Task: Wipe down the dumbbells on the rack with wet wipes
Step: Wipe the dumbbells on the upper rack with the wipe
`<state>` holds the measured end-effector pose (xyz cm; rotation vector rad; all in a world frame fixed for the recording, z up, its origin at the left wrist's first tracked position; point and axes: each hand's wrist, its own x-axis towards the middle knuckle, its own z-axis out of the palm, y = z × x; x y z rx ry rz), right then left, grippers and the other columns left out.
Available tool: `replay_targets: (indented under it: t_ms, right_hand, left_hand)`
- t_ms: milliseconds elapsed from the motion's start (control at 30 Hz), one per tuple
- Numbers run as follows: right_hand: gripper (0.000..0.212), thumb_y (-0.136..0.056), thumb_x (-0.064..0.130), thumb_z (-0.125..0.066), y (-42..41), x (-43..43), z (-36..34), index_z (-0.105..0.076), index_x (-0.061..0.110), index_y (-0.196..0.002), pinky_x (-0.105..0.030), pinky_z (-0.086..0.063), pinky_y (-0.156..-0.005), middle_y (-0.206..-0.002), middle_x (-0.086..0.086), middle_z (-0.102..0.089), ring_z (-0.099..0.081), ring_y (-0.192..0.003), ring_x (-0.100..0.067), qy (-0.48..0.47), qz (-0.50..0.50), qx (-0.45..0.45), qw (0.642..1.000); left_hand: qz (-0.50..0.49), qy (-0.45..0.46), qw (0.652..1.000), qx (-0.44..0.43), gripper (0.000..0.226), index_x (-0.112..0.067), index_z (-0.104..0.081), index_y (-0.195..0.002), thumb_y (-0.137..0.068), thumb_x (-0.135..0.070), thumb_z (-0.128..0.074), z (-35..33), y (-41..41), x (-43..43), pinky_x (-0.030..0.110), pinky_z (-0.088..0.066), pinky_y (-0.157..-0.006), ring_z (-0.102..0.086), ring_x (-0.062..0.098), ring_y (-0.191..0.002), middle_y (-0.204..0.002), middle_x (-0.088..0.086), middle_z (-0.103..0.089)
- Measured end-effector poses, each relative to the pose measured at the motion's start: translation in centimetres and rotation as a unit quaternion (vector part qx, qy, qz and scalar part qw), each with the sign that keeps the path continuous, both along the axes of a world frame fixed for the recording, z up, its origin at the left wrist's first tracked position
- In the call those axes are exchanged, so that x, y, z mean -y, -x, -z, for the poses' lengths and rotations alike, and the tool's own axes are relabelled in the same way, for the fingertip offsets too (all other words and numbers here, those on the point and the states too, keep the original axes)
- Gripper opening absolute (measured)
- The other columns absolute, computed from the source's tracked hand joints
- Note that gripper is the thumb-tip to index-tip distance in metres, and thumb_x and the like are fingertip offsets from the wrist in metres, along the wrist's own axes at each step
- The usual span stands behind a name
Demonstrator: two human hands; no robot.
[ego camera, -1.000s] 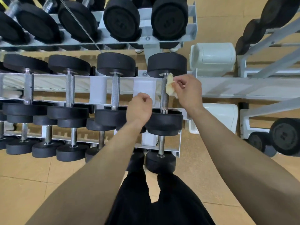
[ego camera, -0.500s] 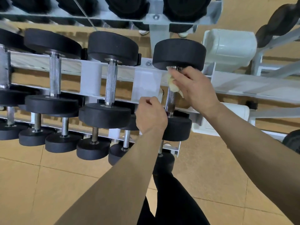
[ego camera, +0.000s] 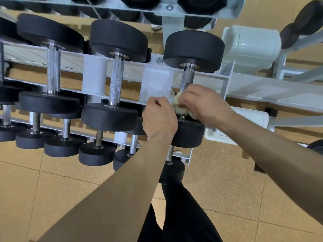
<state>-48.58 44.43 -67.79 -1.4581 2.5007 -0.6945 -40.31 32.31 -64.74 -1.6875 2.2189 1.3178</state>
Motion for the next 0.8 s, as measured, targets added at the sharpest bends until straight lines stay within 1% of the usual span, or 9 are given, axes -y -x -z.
replay_targets:
  t_ms: [67,200,267,400,467,533,633,733,800]
  right_hand:
    - [0.005,-0.091,0.007,-0.066,1.9,0.8,-0.3,-0.068,0.003,-0.092,-0.045,-0.054,-0.061,-0.089,-0.018,-0.061,-0.061,-0.075,-0.037,0.030,0.054,-0.026,0.998]
    - [0.013,-0.098,0.010,-0.063,1.6,1.4,-0.4,-0.068,0.000,-0.092,-0.042,-0.053,-0.066,-0.089,-0.018,-0.062,-0.061,-0.074,-0.034,0.073,0.148,-0.024,0.986]
    - [0.014,-0.097,0.013,-0.061,-0.2,0.6,0.0,-0.067,0.002,-0.090,-0.038,-0.049,-0.069,-0.089,-0.015,-0.061,-0.060,-0.076,-0.031,0.059,0.119,0.016,0.991]
    - [0.005,-0.088,0.011,-0.065,-0.9,-0.7,-0.2,-0.068,0.007,-0.089,-0.029,-0.045,-0.069,-0.087,-0.007,-0.062,-0.062,-0.078,-0.027,0.007,-0.019,0.102,0.995]
    - [0.002,-0.089,0.010,-0.068,0.2,-0.6,-0.3,-0.068,0.009,-0.088,-0.033,-0.049,-0.069,-0.086,-0.005,-0.061,-0.062,-0.078,-0.026,-0.002,-0.047,0.097,0.994]
    - [0.010,-0.094,0.017,-0.067,1.5,-0.2,-0.2,-0.068,0.009,-0.088,-0.039,-0.052,-0.070,-0.087,-0.006,-0.061,-0.061,-0.078,-0.027,0.022,0.001,0.072,0.997]
    - [0.015,-0.095,0.023,-0.068,2.8,0.3,-0.1,-0.069,0.008,-0.090,-0.040,-0.051,-0.076,-0.091,-0.008,-0.065,-0.061,-0.083,-0.026,0.067,0.155,0.067,0.983]
    - [0.013,-0.095,0.021,-0.068,1.6,0.5,0.1,-0.067,0.009,-0.091,-0.029,-0.044,-0.075,-0.093,-0.004,-0.062,-0.055,-0.083,-0.017,0.084,0.228,0.097,0.965]
    - [0.011,-0.095,0.020,-0.069,0.3,0.0,0.5,-0.064,0.014,-0.087,-0.023,-0.041,-0.071,-0.086,0.003,-0.060,-0.051,-0.077,-0.010,0.091,0.253,0.163,0.949]
  left_hand:
    - [0.002,0.000,1.000,-0.002,0.026,-0.019,-0.061,-0.093,-0.100,-0.032,-0.040,0.0,-0.1,0.0,0.036,-0.039,-0.070,-0.056,0.023,-0.080,-0.085,0.000,-0.063]
    - [0.008,0.000,1.000,-0.004,0.024,-0.020,-0.059,-0.090,-0.099,-0.032,-0.040,-0.1,-0.2,0.0,0.036,-0.039,-0.070,-0.056,0.022,-0.078,-0.084,0.000,-0.062]
    - [0.009,0.003,1.000,-0.006,0.025,-0.020,-0.061,-0.091,-0.099,-0.032,-0.040,-0.1,-0.2,0.0,0.036,-0.040,-0.071,-0.057,0.024,-0.081,-0.087,0.002,-0.063]
    - [0.006,0.004,1.000,-0.011,0.031,-0.017,-0.068,-0.092,-0.100,-0.031,-0.041,0.0,0.0,0.0,0.035,-0.040,-0.073,-0.059,0.026,-0.083,-0.089,0.004,-0.067]
    - [0.006,0.001,1.000,-0.010,0.032,-0.017,-0.069,-0.092,-0.100,-0.031,-0.041,0.1,-0.1,0.0,0.035,-0.040,-0.073,-0.059,0.026,-0.084,-0.090,0.003,-0.067]
    - [0.008,-0.001,1.000,-0.008,0.033,-0.017,-0.069,-0.092,-0.100,-0.031,-0.041,0.1,-0.1,0.0,0.036,-0.040,-0.072,-0.059,0.025,-0.083,-0.088,0.003,-0.067]
    - [0.009,0.001,1.000,-0.007,0.034,-0.017,-0.069,-0.089,-0.099,-0.031,-0.040,0.2,-0.1,0.0,0.036,-0.042,-0.070,-0.059,0.021,-0.078,-0.083,0.001,-0.065]
    - [0.008,-0.006,1.000,-0.010,0.036,-0.016,-0.070,-0.087,-0.099,-0.030,-0.040,0.3,-0.1,0.0,0.035,-0.044,-0.071,-0.058,0.017,-0.075,-0.082,0.000,-0.066]
    - [0.009,-0.004,1.000,-0.011,0.036,-0.016,-0.070,-0.085,-0.099,-0.031,-0.040,0.4,-0.2,0.1,0.037,-0.047,-0.073,-0.059,0.019,-0.077,-0.082,0.000,-0.066]
